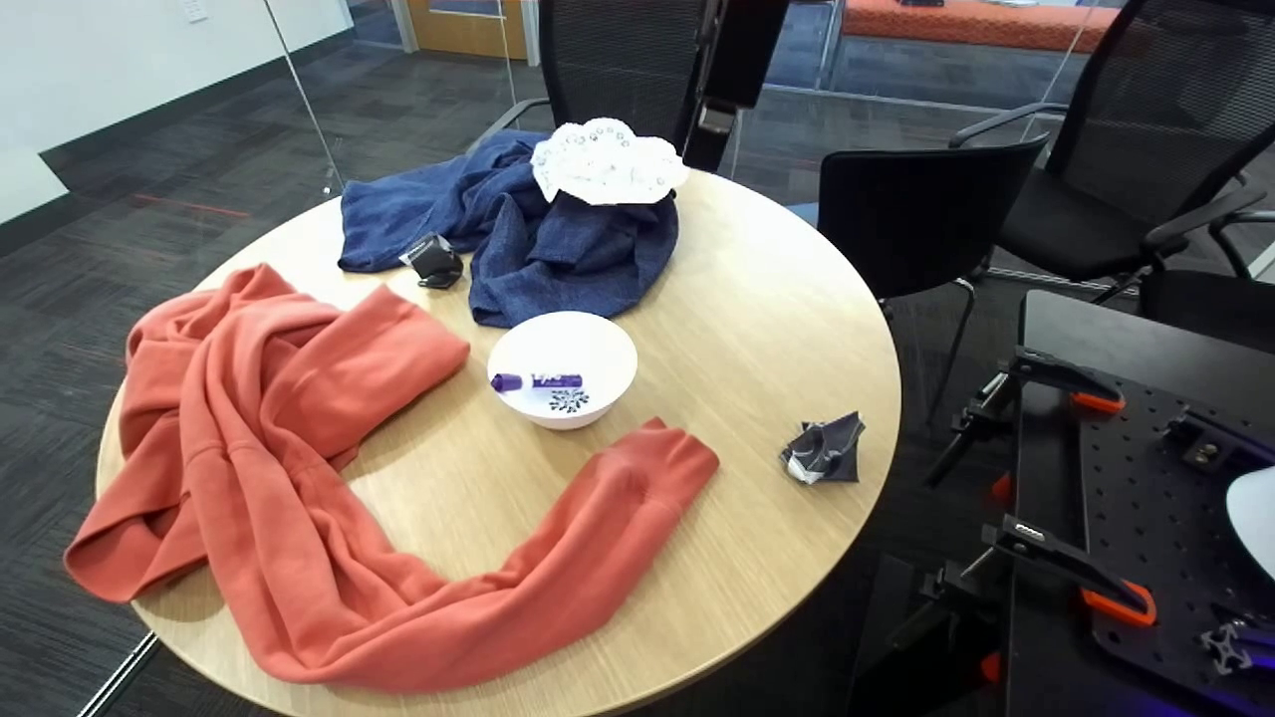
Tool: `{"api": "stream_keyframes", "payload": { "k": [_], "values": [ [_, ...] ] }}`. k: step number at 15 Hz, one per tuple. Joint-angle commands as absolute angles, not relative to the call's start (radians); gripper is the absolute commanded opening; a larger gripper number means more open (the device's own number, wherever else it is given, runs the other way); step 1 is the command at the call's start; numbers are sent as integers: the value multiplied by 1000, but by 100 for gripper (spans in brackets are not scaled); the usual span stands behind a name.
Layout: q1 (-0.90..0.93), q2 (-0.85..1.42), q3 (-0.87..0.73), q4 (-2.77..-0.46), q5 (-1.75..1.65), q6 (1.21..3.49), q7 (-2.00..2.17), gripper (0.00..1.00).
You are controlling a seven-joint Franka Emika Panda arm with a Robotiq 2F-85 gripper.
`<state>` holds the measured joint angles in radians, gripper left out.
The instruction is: Remove the marker from the bowl
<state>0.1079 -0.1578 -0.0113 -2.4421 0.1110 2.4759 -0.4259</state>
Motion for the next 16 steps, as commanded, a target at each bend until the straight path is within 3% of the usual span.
{"api": "stream_keyframes", "payload": {
  "k": [1,8,16],
  "values": [
    [102,-143,-4,-2436,111,2474,-432,100],
    [108,-92,-7,-2414,157,2516,-487,100],
    [106,78,26,-2329,355,2678,-889,100]
  ]
}}
